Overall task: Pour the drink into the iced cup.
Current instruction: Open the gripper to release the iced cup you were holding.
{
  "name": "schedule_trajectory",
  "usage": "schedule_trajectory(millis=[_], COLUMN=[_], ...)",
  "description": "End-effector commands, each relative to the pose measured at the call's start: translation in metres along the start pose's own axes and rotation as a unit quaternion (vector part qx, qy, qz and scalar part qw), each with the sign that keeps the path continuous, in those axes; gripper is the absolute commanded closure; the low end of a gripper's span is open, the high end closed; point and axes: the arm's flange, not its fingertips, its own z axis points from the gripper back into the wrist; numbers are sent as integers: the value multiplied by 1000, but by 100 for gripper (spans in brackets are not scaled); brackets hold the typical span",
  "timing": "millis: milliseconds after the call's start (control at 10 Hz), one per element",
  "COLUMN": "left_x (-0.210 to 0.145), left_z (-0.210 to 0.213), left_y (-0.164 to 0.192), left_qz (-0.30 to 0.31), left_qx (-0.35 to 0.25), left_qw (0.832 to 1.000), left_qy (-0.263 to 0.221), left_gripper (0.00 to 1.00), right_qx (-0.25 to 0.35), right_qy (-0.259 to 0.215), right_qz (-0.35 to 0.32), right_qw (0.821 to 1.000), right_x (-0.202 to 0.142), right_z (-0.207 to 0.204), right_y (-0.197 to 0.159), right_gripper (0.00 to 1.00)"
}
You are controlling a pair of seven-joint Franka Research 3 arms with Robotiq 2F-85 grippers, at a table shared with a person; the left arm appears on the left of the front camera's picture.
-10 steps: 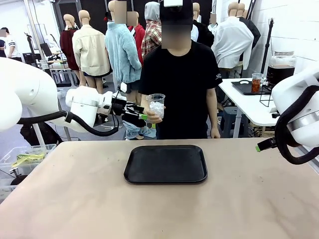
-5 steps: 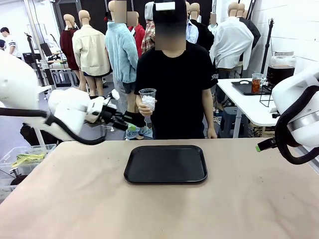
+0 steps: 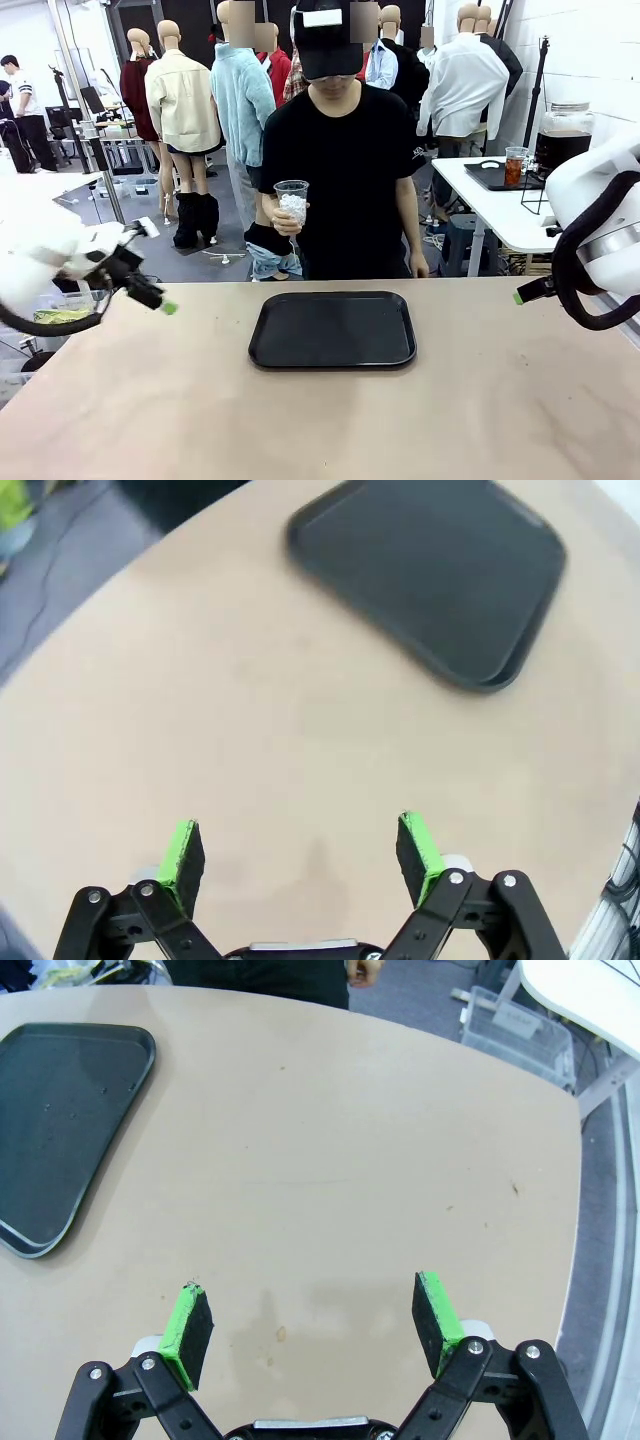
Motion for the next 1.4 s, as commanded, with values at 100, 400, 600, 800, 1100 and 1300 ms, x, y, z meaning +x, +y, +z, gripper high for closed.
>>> schedule_trajectory(millis=[100, 400, 600, 800, 1100, 1300], left_x=[-22, -50, -64, -7, -7, -7], left_z=[43, 44, 50, 29, 29, 29], left_y=[-51, -105, -131, -72, -72, -72], left_qz=[116, 121, 109, 108, 108, 108], left_qx=[62, 92, 76, 75, 75, 75], left_qw=[991, 988, 991, 991, 991, 991], left_qy=[-15, -11, -17, -13, -13, -13], left_gripper=[0, 0, 0, 0, 0, 0], right_qx=[2, 2, 2, 2, 2, 2], right_qy=[-6, -6, -6, -6, -6, -6], right_qz=[1, 1, 1, 1, 1, 1], right_qw=[1000, 1000, 1000, 1000, 1000, 1000], right_x=[-4, -4, -4, -4, -4, -4], right_z=[-2, -2, -2, -2, -2, -2], right_y=[1, 1, 1, 1, 1, 1], right_gripper=[0, 0, 0, 0, 0, 0])
